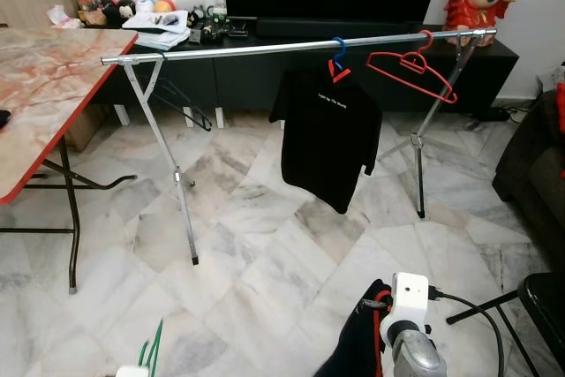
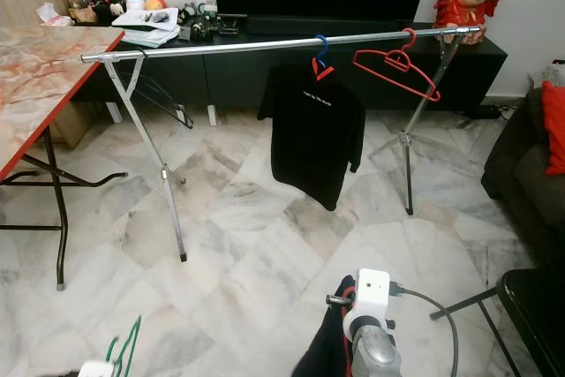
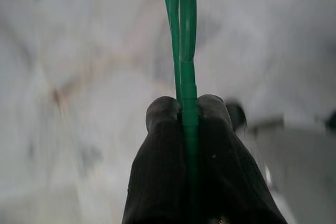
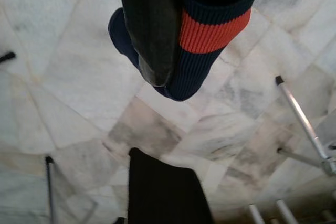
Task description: Hang hanger
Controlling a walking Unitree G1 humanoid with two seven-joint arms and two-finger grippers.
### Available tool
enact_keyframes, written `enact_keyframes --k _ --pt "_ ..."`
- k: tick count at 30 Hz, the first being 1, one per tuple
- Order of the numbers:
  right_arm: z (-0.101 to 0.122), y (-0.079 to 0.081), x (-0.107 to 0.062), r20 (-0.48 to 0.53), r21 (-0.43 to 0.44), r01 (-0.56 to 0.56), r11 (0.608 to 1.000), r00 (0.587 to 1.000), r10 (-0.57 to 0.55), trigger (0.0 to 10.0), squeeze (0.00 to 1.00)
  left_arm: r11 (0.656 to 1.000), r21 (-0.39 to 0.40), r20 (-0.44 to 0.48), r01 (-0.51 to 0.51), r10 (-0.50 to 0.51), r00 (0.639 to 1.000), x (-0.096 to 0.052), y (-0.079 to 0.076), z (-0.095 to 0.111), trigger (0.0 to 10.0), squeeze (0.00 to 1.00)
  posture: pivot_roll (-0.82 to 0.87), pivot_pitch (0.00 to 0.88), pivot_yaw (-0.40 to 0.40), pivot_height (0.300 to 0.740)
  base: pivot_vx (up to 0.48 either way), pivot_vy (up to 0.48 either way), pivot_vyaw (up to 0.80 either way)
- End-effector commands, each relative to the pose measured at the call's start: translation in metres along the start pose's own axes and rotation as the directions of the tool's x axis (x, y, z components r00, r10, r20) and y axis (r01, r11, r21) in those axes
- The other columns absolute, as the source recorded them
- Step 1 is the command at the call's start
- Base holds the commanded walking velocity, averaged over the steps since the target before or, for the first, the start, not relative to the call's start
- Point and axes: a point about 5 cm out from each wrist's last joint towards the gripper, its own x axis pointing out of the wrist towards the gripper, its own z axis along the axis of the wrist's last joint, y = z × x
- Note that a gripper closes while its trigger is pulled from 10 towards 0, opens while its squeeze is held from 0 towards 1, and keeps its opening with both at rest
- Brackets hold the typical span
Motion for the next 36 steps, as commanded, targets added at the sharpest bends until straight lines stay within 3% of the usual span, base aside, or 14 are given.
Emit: enact_keyframes --k 1,5,7,8,10,11,15,17,18,21,22,26,32,36 --pt "0.016 0.003 0.006 0.042 -0.045 -0.036 0.998 0.998 0.038 10.0 0.00 0.999 0.048 0.077 0.020 -0.024 0.997 0.003 0.003 0.017 10.0 0.00 0.04 0.079 -0.023 0.740 0.000 0.000 0.00" --pt "0.021 0.006 0.008 0.031 -0.116 -0.066 0.991 0.997 0.070 10.0 0.00 0.980 0.139 0.161 0.141 -0.163 0.973 0.007 -0.004 0.045 10.0 0.00 0.04 0.078 -0.028 0.740 0.000 0.000 0.00" --pt "0.025 0.009 0.010 0.020 -0.203 -0.102 0.974 0.994 0.109 10.0 0.00 0.879 0.339 0.158 0.334 -0.403 0.901 0.004 -0.022 0.069 10.0 0.00 0.05 0.075 -0.029 0.740 0.000 0.000 0.00" --pt "0.025 0.009 0.010 0.020 -0.203 -0.102 0.974 0.994 0.109 10.0 0.00 0.879 0.339 0.158 0.334 -0.403 0.901 0.004 -0.022 0.069 10.0 0.00 0.05 0.075 -0.029 0.740 0.000 0.000 0.00" --pt "0.029 0.011 0.012 0.021 -0.244 -0.117 0.963 0.992 0.126 10.0 0.00 0.731 0.467 0.017 0.498 -0.570 0.821 -0.002 -0.028 0.072 10.0 0.00 0.05 0.071 -0.030 0.740 0.000 0.000 0.00" --pt "0.029 0.011 0.012 0.021 -0.244 -0.117 0.963 0.992 0.126 10.0 0.00 0.731 0.467 0.017 0.498 -0.570 0.821 -0.002 -0.028 0.072 10.0 0.00 0.05 0.071 -0.030 0.740 0.000 0.000 0.00" --pt "0.039 0.013 0.015 0.028 -0.264 -0.120 0.957 0.991 0.131 10.0 0.00 0.585 0.555 -0.100 0.592 -0.659 0.745 -0.008 -0.028 0.094 10.0 0.00 0.04 0.064 -0.030 0.740 0.000 0.000 0.00" --pt "0.039 0.013 0.015 0.028 -0.264 -0.120 0.957 0.991 0.131 10.0 0.00 0.585 0.555 -0.100 0.592 -0.659 0.745 -0.008 -0.028 0.094 10.0 0.00 0.04 0.064 -0.030 0.740 0.000 0.000 0.00" --pt "0.044 0.015 0.017 0.031 -0.273 -0.131 0.953 0.989 0.144 10.0 0.00 0.529 0.579 -0.123 0.620 -0.695 0.708 -0.012 -0.032 0.105 10.0 0.00 0.04 0.064 -0.031 0.740 0.000 0.000 0.00" --pt "0.047 0.017 0.018 0.031 -0.287 -0.143 0.947 0.987 0.159 10.0 0.00 0.485 0.590 -0.138 0.646 -0.727 0.673 -0.016 -0.037 0.114 10.0 0.00 0.04 0.062 -0.031 0.740 0.000 0.000 0.00" --pt "0.052 0.021 0.020 0.031 -0.303 -0.161 0.939 0.983 0.179 10.0 0.00 0.410 0.595 -0.159 0.692 -0.784 0.601 -0.027 -0.047 0.126 10.0 0.00 0.03 0.057 -0.033 0.740 0.000 0.000 0.00" --pt "0.054 0.024 0.022 0.017 -0.319 -0.170 0.932 0.983 0.185 10.0 0.00 0.297 0.582 -0.197 0.757 -0.851 0.486 -0.049 -0.058 0.139 10.0 0.00 0.04 0.046 -0.035 0.740 0.000 0.000 0.00" --pt "0.056 0.027 0.023 0.006 -0.326 -0.175 0.929 0.982 0.187 10.0 0.00 0.192 0.572 -0.251 0.797 -0.885 0.393 -0.065 -0.067 0.148 10.0 0.00 0.04 0.030 -0.030 0.740 0.000 0.000 0.00" --pt "0.057 0.028 0.023 0.005 -0.325 -0.174 0.929 0.983 0.186 10.0 0.00 0.188 0.572 -0.249 0.799 -0.887 0.388 -0.067 -0.070 0.150 10.0 0.00 0.04 0.028 -0.029 0.740 0.000 0.000 0.00"
